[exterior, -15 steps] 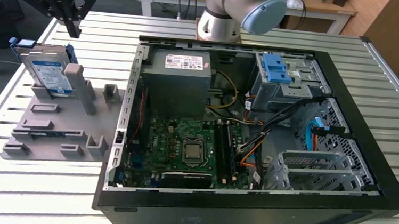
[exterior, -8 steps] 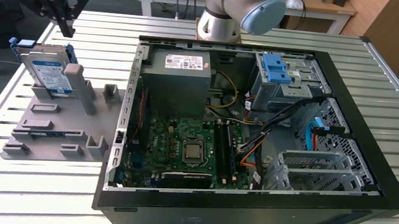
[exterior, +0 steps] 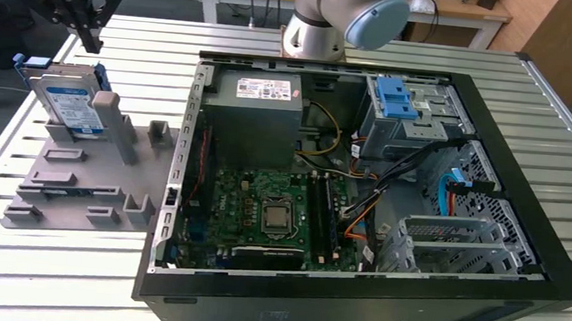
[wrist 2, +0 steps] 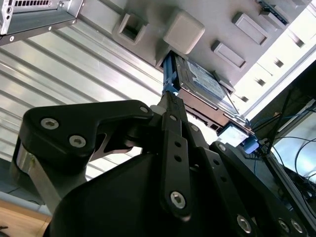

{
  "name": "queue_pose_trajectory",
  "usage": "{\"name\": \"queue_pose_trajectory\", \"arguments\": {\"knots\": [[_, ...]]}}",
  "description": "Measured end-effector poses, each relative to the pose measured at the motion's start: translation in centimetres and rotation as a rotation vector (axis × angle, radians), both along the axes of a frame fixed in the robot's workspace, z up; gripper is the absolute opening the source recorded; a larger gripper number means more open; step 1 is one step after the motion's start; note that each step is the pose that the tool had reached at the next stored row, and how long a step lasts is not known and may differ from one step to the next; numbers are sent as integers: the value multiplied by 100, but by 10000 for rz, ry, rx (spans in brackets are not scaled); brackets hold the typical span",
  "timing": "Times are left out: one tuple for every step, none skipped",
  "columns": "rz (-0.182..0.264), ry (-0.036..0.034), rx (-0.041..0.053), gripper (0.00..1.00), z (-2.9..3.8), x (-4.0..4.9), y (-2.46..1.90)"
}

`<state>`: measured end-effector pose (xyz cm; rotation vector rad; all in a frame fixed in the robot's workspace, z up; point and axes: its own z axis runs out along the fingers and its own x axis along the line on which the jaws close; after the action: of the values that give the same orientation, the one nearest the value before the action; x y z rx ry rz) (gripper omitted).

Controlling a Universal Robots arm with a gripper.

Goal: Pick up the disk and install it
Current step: 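Reach for the disk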

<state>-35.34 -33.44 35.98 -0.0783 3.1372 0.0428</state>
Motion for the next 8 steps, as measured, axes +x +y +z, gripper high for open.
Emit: {"name": "queue_pose_trajectory", "arguments": {"knots": [[0,0,0,11,0,0,0],[0,-1,0,11,0,-2,0],[-1,0,0,11,0,-8,0],[-3,0,0,11,0,-19,0],[-2,0,0,11,0,-33,0],[0,-1,0,11,-1,-53,0],[-1,0,0,11,0,-73,0],[-1,0,-1,11,-1,-94,0]]}}
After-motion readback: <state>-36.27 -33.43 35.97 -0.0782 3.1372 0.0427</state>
